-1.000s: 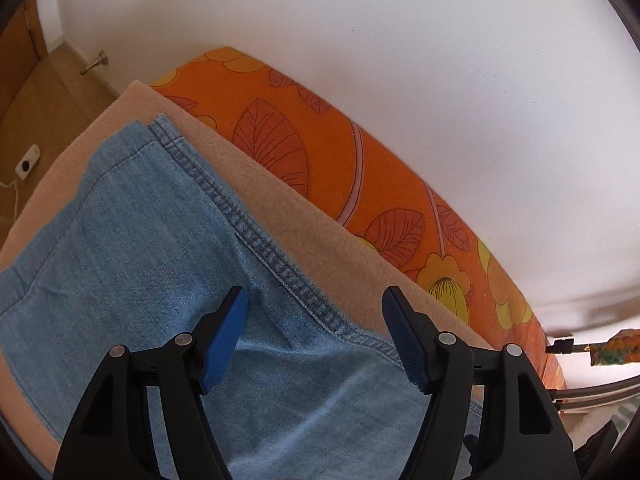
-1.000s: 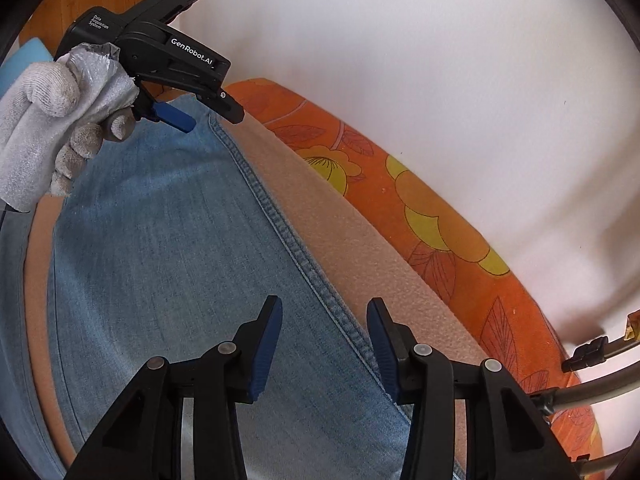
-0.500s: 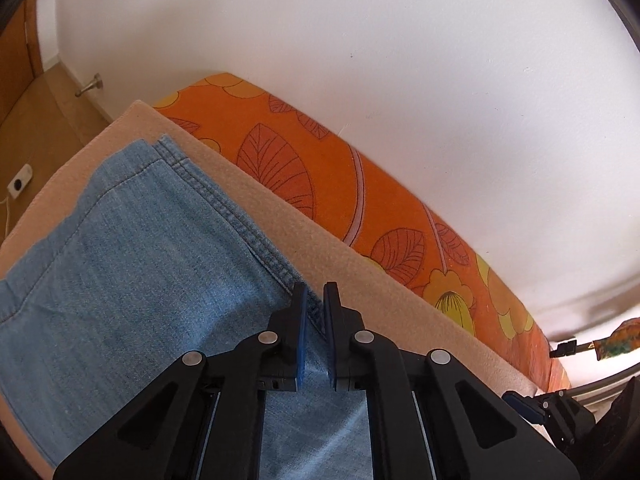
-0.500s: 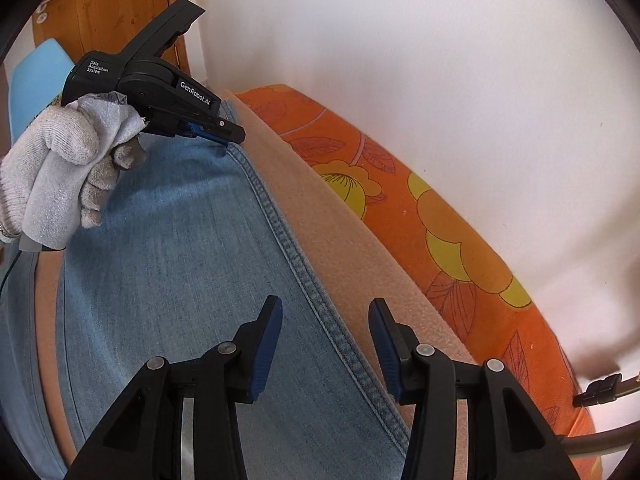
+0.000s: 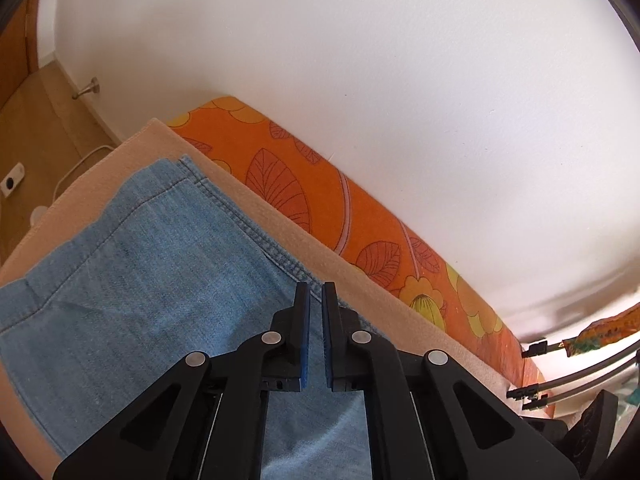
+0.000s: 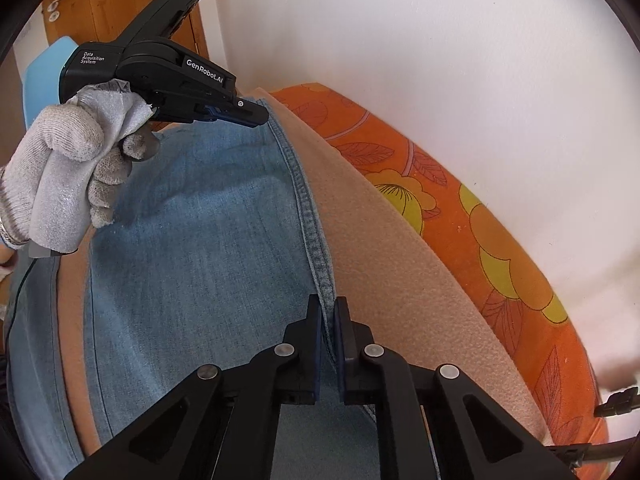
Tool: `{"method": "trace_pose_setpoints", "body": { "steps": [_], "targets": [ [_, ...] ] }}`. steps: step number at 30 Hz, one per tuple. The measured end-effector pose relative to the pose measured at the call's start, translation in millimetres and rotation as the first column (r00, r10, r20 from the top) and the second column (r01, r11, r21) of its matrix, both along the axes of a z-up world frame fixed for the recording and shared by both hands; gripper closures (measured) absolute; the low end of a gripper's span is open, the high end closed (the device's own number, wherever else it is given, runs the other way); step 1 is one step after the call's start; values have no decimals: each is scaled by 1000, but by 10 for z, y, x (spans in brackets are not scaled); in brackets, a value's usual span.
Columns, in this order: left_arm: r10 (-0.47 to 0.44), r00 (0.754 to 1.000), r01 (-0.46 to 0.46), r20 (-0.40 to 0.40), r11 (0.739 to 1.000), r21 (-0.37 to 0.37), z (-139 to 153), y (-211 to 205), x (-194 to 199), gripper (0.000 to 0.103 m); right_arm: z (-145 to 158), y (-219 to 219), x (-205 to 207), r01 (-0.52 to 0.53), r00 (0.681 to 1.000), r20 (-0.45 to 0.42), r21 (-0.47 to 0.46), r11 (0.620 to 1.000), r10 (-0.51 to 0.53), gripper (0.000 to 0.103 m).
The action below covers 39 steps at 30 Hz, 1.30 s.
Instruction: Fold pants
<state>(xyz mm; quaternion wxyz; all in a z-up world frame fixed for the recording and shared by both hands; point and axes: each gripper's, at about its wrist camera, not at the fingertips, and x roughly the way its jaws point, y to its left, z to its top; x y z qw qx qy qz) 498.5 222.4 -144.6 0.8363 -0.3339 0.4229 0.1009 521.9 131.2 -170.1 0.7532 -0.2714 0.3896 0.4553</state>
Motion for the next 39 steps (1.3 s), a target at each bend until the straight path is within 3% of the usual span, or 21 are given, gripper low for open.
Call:
{"method": "trace_pose_setpoints", "body": {
  "steps": [1,3,8,13,16,18,20,23,26,29,30,33,35,37,39],
  "targets": [
    [-8,1000,8,4,1000,-7,34,-33,-3,88,23,0,-69,-2,1000,15,0,1000,2,102],
    [-60,998,60,-8,998,-24,73,-157,40,48,60,-2,-167,-11,1000,27,11,1000,11,102],
    [-181,979,182,-93,983,3,28,-529,187,45,106,-22,-381,-30,996,83,6,1000,29,102],
    [-189,965,189,-180,982,-21,-134,-725,257,45,163,-111,-626,-64,986,155,5,998,63,102],
    [-184,965,184,-185,983,-20,-217,-765,165,51,156,-142,-721,-78,985,154,23,997,74,102],
    [-176,969,183,-171,983,23,-229,-762,125,81,133,-151,-766,-79,983,169,21,997,75,102],
    [-163,975,168,-154,986,20,-238,-670,55,94,128,-194,-796,-79,983,169,31,996,72,102],
    [-143,985,143,-98,990,0,-213,-577,-54,98,136,-221,-777,-78,987,149,52,996,69,102],
    [-133,990,134,-39,990,30,-75,-564,-190,99,98,-207,-770,-73,988,141,57,996,64,101],
    [-138,990,136,24,987,81,126,-577,-353,99,109,-265,-759,-78,988,140,40,996,71,77],
    [-139,989,135,43,986,97,191,-576,-399,99,135,-314,-757,-78,986,150,44,996,71,60],
    [-143,985,131,94,984,124,346,-589,-551,99,213,-558,-676,-66,988,141,39,997,60,52],
    [-154,981,134,117,977,167,409,-617,-659,99,244,-759,-575,-58,990,132,23,998,55,40],
    [-197,976,165,93,946,278,414,-751,-679,99,248,-945,-440,-47,993,110,-3,999,47,29],
    [-216,973,185,81,940,286,378,-781,-673,99,206,-1102,-296,-23,997,77,-32,999,26,27]
  ]
}}
